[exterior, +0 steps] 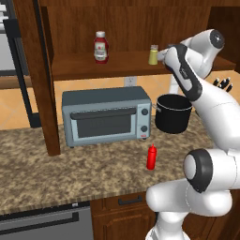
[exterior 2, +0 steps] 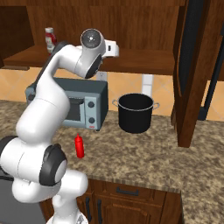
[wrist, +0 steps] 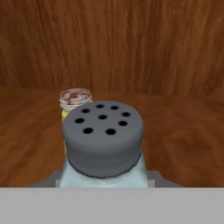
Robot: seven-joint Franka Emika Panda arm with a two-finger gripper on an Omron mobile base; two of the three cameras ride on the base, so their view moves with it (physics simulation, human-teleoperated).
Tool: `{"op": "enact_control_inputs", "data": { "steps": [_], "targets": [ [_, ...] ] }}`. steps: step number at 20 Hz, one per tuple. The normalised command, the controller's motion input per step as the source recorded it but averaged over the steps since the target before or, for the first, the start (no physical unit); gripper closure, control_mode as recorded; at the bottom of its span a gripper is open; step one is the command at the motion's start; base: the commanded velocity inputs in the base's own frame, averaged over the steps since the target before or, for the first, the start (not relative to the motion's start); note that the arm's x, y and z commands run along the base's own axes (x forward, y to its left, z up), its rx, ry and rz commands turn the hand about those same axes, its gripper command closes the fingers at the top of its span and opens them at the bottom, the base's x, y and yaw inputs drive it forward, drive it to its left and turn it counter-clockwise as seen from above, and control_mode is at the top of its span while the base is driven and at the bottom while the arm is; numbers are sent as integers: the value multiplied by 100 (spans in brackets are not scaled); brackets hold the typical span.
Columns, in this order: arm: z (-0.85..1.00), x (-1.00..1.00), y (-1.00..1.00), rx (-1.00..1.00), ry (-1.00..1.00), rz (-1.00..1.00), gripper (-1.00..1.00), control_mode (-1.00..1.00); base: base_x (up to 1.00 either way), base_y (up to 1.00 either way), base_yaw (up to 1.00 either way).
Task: Put the shaker and condiment bottle from the counter next to their counterparts in the cabinet.
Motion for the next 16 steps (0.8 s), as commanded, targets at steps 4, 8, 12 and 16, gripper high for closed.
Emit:
{"op": "enact_control_inputs", "data": {
  "steps": [4, 8, 12, 16],
  "targets": [
    [-1, 10, 0, 0, 0, 0, 100, -100, 0, 0, 0],
    [-8, 2, 0, 0, 0, 0, 100, -100, 0, 0, 0],
    [-27, 0, 0, 0, 0, 0, 100, -100, 0, 0, 0],
    [-13, 4, 0, 0, 0, 0, 100, -100, 0, 0, 0]
  ]
}}
